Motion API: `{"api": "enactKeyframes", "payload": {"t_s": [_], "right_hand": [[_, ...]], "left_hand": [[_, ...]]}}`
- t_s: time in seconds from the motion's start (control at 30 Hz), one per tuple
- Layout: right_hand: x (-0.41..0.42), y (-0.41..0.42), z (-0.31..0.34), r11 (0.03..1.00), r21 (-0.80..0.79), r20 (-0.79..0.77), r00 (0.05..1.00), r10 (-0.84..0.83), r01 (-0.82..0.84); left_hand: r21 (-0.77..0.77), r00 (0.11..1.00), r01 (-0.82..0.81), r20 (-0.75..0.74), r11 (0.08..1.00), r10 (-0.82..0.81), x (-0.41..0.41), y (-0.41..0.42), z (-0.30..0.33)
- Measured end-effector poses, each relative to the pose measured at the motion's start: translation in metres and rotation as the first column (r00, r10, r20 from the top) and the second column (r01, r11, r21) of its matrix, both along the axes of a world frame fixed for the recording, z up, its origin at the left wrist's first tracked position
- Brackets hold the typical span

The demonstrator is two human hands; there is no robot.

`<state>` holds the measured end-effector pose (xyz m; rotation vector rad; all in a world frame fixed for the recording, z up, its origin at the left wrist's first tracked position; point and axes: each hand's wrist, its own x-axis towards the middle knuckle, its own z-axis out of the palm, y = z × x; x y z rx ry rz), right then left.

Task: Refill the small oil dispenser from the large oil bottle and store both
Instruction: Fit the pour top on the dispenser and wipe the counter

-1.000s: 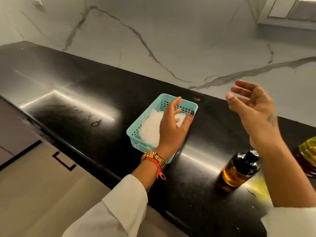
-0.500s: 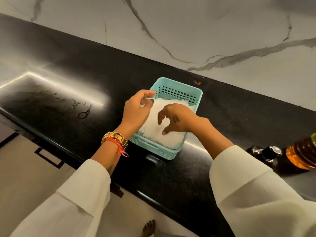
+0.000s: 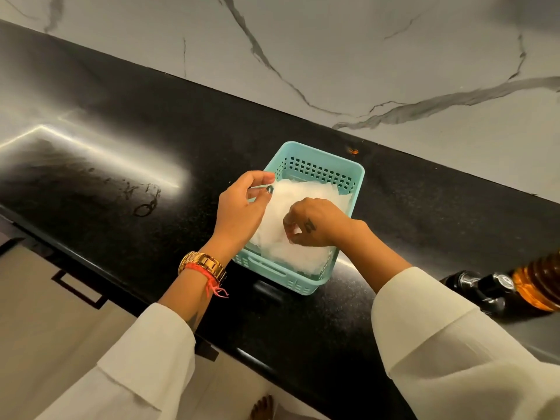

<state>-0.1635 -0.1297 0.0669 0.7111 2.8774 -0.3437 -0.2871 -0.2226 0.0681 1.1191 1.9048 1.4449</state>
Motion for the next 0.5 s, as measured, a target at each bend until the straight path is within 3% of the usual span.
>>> {"api": "enactKeyframes", "payload": {"t_s": [0.2,0.33,0.5], "right_hand": [[-0.0010,-0.0015,-0.0015,0.999,-0.015,0.022,0.999,0.036,-0.036],[-0.0031,-0.0061,-0.0032,0.992,0.071,0.042,0.994,0.097,-0.099],[-0.0014,-0.0060,-0.0019,0.996,0.060,0.004,0.998,0.063,-0.063]], "left_hand": [[-0.017,1.000,0.000,-0.015,1.000,0.000,0.0010,-0.0014,-0.0008],[-0.018,1.000,0.005,-0.022,1.000,-0.006,0.0011,-0.0014,-0.0017],[-0.012,1.000,0.010,-0.027,1.000,-0.010,0.0014,-0.0017,-0.0020]]}}
